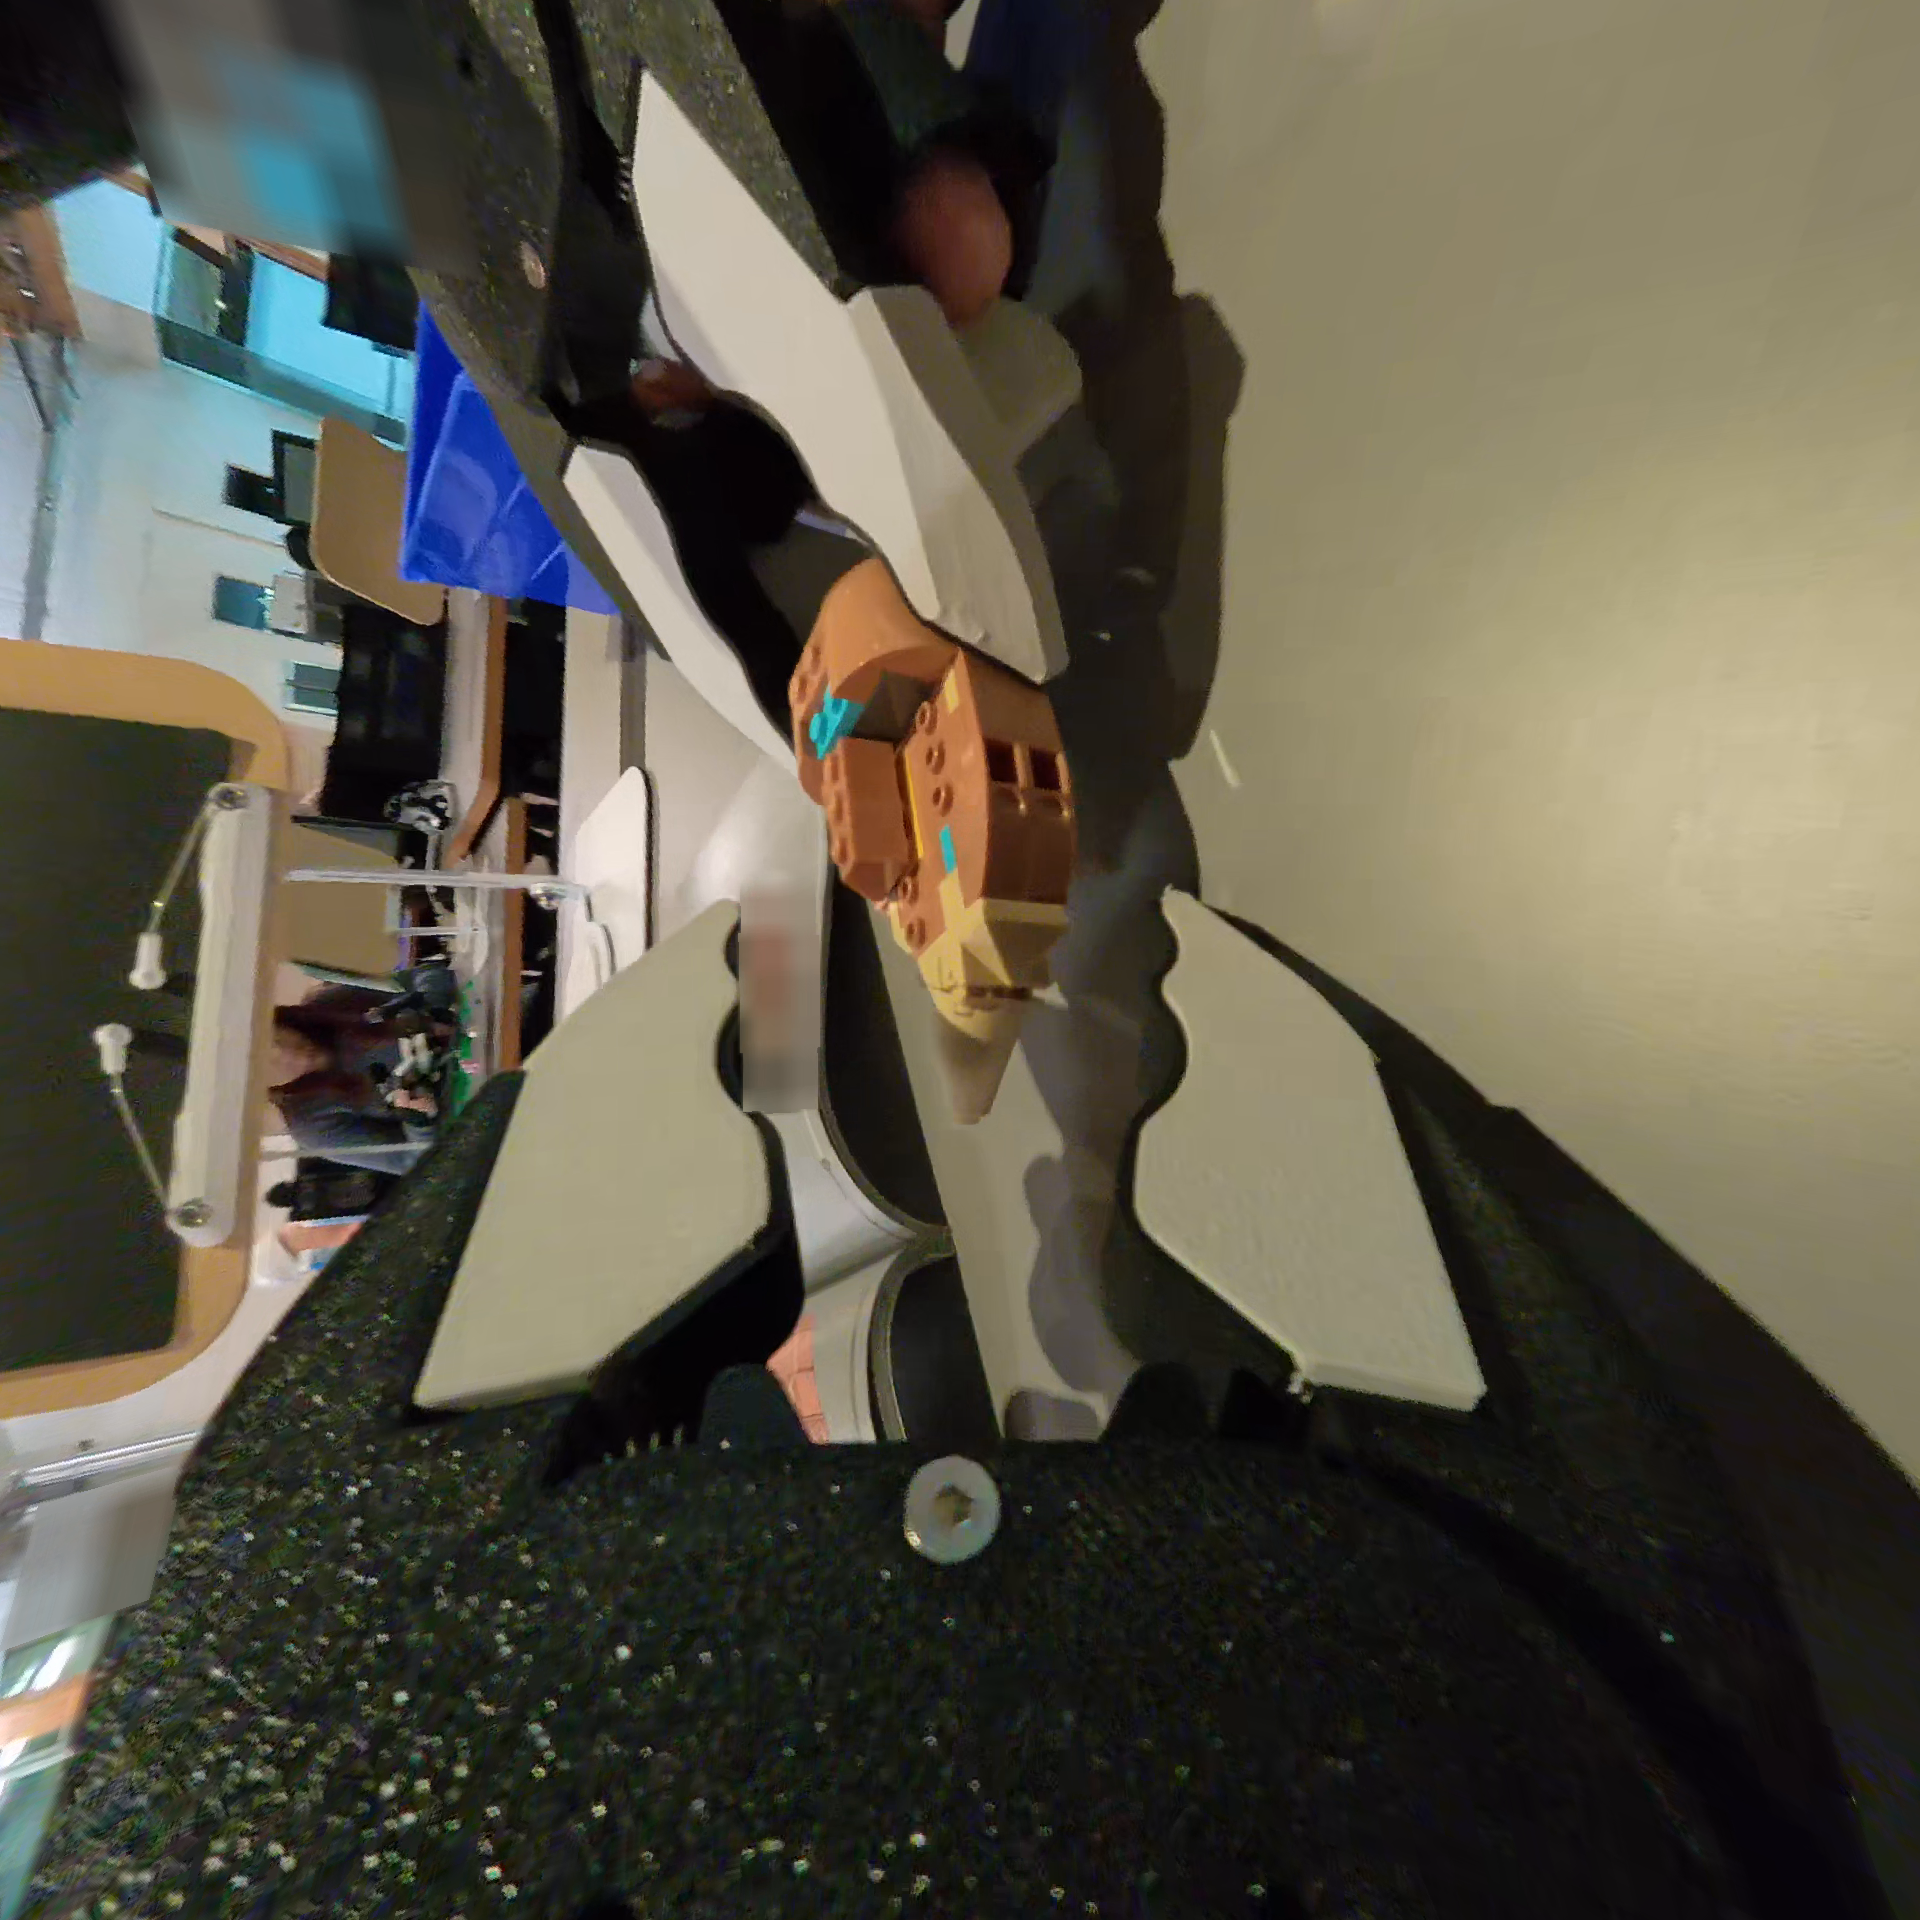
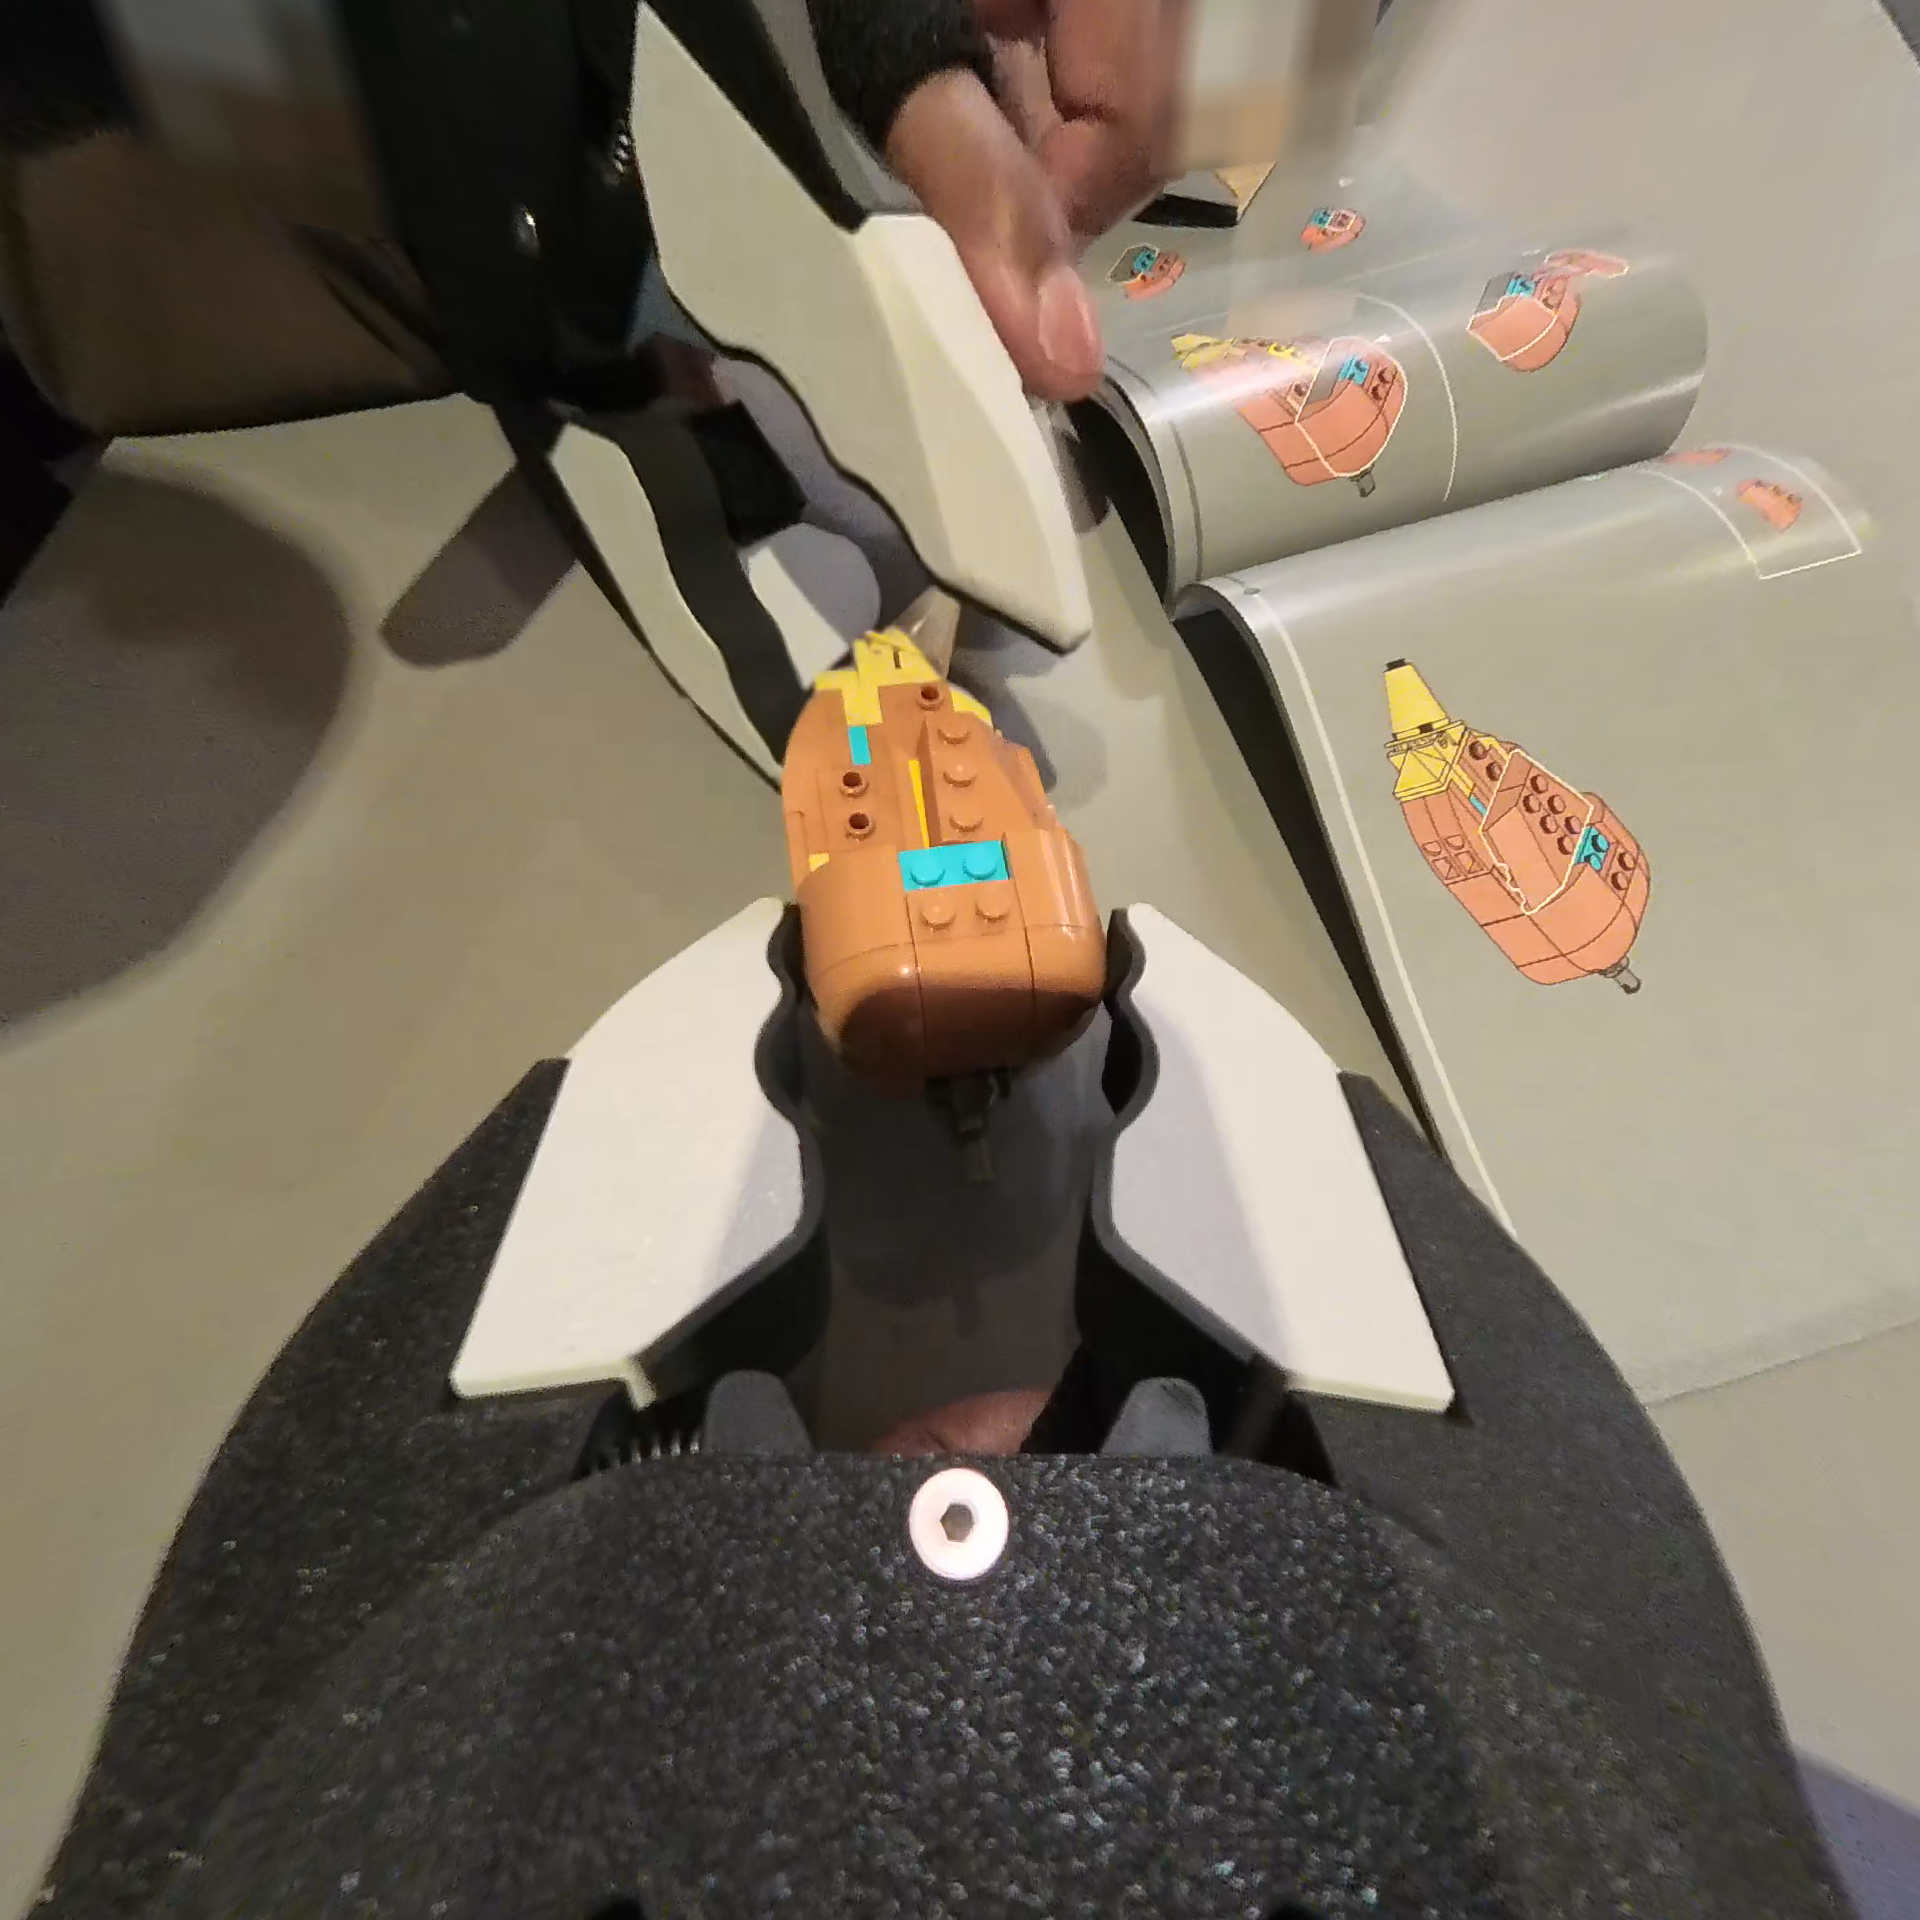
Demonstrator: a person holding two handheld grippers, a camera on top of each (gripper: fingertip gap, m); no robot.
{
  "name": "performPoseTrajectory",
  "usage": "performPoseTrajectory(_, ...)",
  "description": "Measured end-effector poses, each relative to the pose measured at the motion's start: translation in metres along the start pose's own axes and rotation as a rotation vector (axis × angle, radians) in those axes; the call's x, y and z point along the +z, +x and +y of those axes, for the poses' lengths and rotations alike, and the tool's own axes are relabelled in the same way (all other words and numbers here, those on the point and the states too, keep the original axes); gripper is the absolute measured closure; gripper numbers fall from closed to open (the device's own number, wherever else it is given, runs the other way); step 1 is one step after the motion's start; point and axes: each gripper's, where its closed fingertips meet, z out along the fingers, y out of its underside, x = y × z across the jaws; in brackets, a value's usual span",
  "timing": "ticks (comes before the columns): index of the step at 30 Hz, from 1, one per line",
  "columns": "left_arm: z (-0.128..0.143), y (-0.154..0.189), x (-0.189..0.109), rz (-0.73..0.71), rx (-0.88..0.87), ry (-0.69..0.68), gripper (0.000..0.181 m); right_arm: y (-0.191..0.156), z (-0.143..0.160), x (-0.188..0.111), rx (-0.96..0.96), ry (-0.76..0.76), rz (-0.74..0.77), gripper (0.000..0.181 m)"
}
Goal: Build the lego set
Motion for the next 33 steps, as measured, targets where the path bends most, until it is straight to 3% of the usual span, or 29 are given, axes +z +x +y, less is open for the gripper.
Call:
performPoseTrajectory(21, -0.013, -0.010, 0.007, -0.174, 0.250, -0.013, 0.119, -0.002, -0.013, -0.004, -0.012, 0.060, 0.007, 0.125)
performPoseTrajectory(29, -0.015, -0.019, 0.005, -0.240, 0.291, -0.030, 0.141, -0.004, -0.018, -0.005, -0.024, 0.082, 0.017, 0.125)
performPoseTrajectory(33, -0.015, -0.022, 0.004, -0.256, 0.301, -0.040, 0.142, -0.003, -0.020, -0.005, -0.027, 0.089, 0.026, 0.125)
